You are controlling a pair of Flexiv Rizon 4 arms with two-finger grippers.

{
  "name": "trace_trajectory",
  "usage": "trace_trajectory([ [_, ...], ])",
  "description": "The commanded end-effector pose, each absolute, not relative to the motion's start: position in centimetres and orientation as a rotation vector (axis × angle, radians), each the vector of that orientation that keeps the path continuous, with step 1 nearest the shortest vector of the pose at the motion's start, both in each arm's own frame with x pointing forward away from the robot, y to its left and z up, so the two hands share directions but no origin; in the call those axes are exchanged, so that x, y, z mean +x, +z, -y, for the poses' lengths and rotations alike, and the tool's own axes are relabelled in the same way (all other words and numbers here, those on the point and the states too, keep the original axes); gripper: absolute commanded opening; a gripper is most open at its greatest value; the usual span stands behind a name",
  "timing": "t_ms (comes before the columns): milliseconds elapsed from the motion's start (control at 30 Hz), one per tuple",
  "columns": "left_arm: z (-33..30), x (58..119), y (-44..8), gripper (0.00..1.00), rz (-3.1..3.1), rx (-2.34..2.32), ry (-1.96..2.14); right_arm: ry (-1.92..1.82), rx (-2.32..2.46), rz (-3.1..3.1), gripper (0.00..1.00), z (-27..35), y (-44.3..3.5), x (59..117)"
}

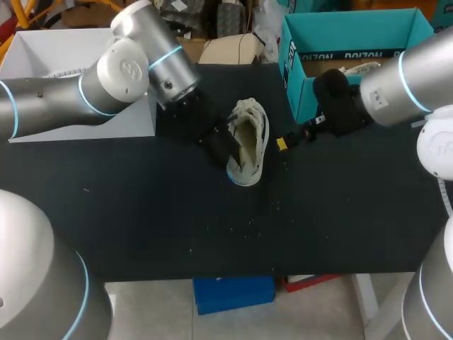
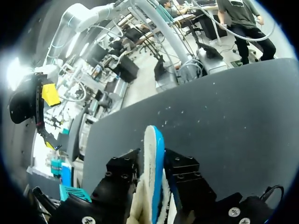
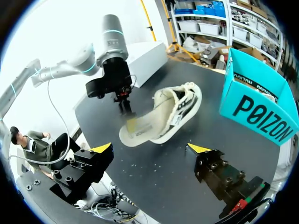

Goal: Take the shoe out of the shoebox, open the shoe tongue, remove and reinsert the insole, then place the shoe into the shoebox

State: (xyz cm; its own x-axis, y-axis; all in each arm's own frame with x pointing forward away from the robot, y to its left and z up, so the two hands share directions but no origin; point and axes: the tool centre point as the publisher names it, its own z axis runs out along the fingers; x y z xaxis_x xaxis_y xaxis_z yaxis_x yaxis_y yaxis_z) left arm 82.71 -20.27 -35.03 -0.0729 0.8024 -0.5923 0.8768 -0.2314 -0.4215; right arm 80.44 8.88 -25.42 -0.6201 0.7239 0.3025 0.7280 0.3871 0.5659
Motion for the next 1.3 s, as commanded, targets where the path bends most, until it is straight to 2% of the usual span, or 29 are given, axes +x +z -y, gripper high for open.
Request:
trace_trajectory([
  [33,20.4,82.5,-35.2,0.00,-1.890,2.080,-1.194,-1.066,-1.369,2.612,1.00,-9.0,-25.4,80.5],
  [1300,22.6,90.6,-37.3,0.00,-1.978,1.973,-1.013,-1.066,-1.369,2.612,1.00,-9.0,-25.4,80.5],
])
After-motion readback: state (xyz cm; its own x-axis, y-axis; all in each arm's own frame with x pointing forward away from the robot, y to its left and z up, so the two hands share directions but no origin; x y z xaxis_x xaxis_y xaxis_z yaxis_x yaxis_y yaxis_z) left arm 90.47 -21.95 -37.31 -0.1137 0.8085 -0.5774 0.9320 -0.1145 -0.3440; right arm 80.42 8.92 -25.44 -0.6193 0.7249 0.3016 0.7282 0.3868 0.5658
